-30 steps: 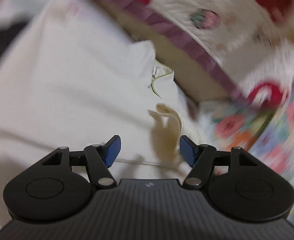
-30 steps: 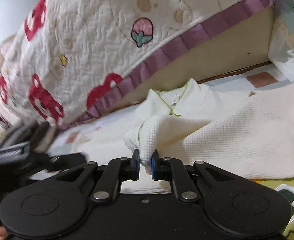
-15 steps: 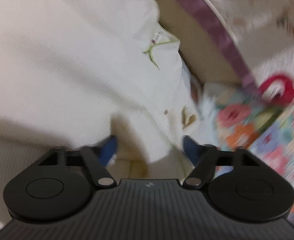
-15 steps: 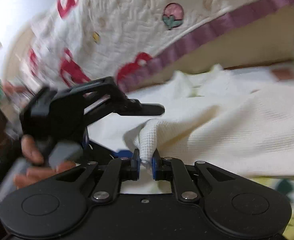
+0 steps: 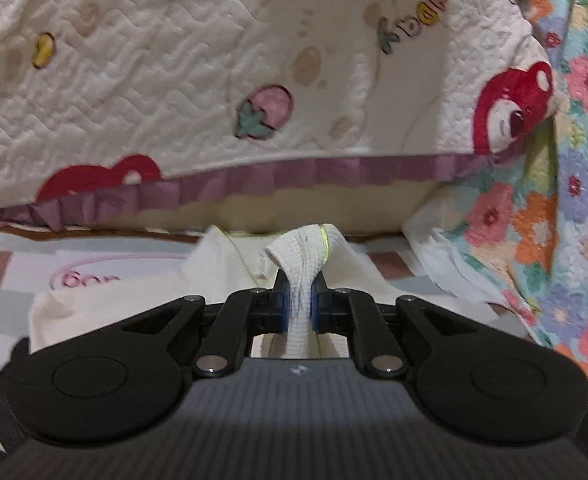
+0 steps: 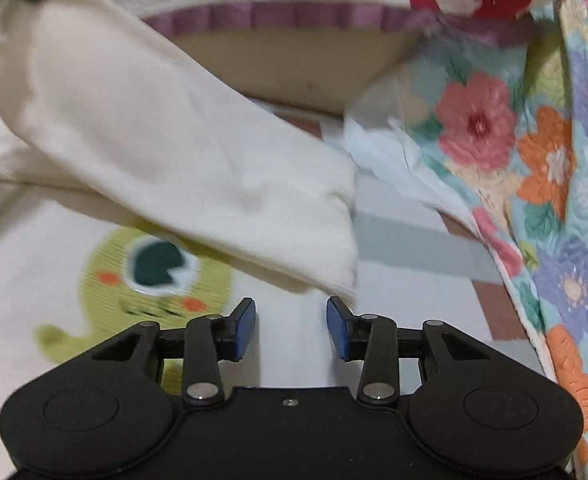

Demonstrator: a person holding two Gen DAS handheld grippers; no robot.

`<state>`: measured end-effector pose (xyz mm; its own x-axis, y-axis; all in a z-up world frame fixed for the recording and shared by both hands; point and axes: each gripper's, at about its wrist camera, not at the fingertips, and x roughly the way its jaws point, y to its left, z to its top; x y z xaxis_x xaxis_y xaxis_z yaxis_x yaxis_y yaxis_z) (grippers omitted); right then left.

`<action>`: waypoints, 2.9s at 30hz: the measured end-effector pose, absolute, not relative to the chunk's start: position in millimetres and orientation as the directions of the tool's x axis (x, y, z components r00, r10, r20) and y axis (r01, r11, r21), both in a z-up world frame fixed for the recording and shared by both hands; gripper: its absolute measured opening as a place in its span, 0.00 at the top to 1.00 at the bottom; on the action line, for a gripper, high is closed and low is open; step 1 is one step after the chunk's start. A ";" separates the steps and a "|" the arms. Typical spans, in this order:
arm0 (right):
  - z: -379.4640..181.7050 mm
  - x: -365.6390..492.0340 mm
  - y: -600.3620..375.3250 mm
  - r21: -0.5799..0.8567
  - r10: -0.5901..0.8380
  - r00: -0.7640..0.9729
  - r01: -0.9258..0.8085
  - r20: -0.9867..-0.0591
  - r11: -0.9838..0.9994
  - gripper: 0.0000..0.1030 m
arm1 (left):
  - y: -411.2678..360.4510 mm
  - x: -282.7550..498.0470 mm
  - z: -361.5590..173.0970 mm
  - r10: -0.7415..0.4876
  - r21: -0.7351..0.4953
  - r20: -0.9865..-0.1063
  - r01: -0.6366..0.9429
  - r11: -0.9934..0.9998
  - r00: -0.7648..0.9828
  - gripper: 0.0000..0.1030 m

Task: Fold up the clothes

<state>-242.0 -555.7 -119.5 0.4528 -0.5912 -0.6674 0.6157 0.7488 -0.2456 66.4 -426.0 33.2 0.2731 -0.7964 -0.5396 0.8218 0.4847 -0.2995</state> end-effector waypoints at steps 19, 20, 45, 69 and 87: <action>-119.6 -106.8 -508.8 -0.139 -0.511 0.652 0.535 -0.560 0.834 0.48 | -505.0 6.8 165.6 -0.921 -0.444 -0.390 0.880 0.170 -0.018 0.91; -127.4 -104.3 -520.0 -0.172 -0.552 0.608 0.569 -0.571 0.804 0.47 | -502.1 9.8 163.2 -0.920 -0.451 -0.391 0.875 0.175 -0.018 0.91; -122.1 -258.6 -590.2 -0.071 -0.577 0.492 0.718 -0.652 0.693 0.64 | -402.4 112.3 81.2 -0.807 -0.308 -0.539 0.836 0.454 0.240 0.91; -136.4 -275.5 -600.0 0.067 -0.583 0.538 0.767 -0.608 0.638 0.71 | -299.2 164.8 -48.0 -0.541 -0.276 -0.743 0.556 0.784 0.394 0.51; -138.0 -275.2 -599.5 0.086 -0.571 0.553 0.760 -0.606 0.645 0.63 | -288.7 134.2 -77.6 -0.603 -0.417 -0.775 0.563 0.714 0.190 0.92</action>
